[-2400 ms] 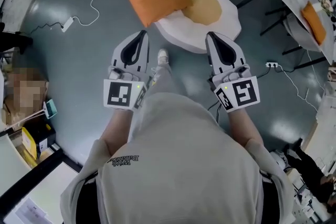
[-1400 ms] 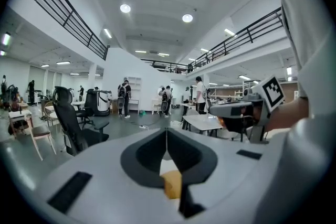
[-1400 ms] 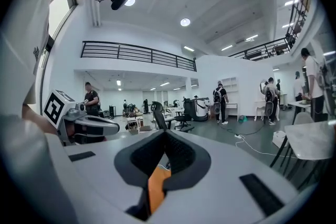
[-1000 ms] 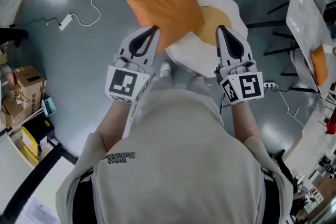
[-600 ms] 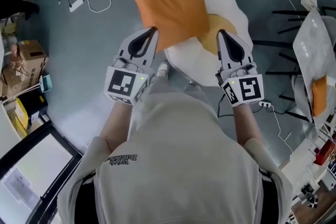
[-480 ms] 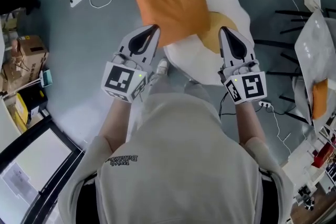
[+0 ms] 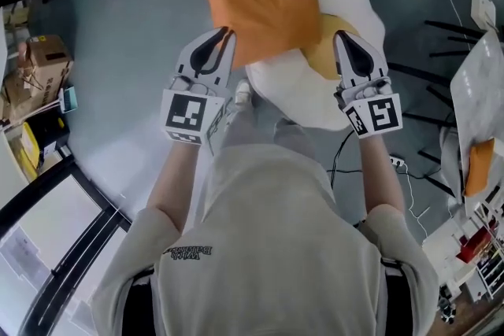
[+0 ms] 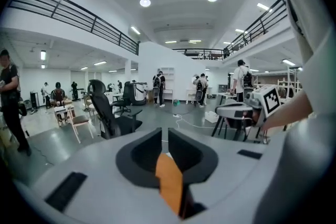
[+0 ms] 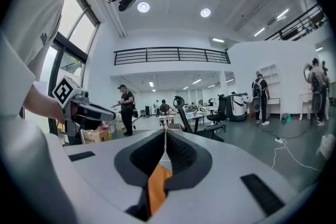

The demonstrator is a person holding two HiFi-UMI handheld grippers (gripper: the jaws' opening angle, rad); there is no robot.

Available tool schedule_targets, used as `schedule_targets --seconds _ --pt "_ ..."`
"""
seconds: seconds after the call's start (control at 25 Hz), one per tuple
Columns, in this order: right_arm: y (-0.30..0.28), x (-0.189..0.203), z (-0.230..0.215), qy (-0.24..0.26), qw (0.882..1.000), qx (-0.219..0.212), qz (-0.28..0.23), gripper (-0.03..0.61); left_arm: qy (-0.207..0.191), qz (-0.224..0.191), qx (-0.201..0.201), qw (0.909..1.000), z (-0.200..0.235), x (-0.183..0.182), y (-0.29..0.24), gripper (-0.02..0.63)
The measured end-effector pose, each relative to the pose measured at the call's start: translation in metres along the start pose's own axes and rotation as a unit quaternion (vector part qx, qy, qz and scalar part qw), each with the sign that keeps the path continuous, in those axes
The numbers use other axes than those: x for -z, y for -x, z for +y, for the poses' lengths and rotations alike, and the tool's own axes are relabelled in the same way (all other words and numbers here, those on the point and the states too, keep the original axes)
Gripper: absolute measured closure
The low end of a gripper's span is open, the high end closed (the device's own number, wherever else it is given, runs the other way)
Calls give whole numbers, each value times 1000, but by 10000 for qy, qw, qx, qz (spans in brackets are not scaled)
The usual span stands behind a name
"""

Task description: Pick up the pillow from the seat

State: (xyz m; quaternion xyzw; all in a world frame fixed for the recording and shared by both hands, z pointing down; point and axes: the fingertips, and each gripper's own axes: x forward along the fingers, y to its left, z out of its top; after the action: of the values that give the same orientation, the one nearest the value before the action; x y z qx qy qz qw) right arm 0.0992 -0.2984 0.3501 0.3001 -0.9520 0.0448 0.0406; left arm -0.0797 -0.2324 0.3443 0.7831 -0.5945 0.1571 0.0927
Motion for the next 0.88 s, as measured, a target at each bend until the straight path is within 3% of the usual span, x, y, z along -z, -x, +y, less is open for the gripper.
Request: schedule_targets --seconds 0.08,0.16,0.44,0.6,0.76,0.88 --pt "-19 32 -15 -165 9996 -150 143 550 25 62 -60 10000 13 21 -19 558" --pt "-40 68 -31 -349 9986 -194 344 429 45 270 -23 9996 25 51 -42 479" --pt "-101 200 -55 -490 9930 -195 1053 293 185 957 -181 9951 60 172 -107 359" --pt "-126 278 -74 -433 9896 25 1371 233 295 1181 -271 9922 69 239 -143 314" --pt "-149 352 -106 -327 9842 495 1671 171 940 1352 -366 9857 83 297 -166 293" --pt "-161 396 -124 -436 9799 635 1841 152 916 1519 -551 9826 92 326 -178 282"
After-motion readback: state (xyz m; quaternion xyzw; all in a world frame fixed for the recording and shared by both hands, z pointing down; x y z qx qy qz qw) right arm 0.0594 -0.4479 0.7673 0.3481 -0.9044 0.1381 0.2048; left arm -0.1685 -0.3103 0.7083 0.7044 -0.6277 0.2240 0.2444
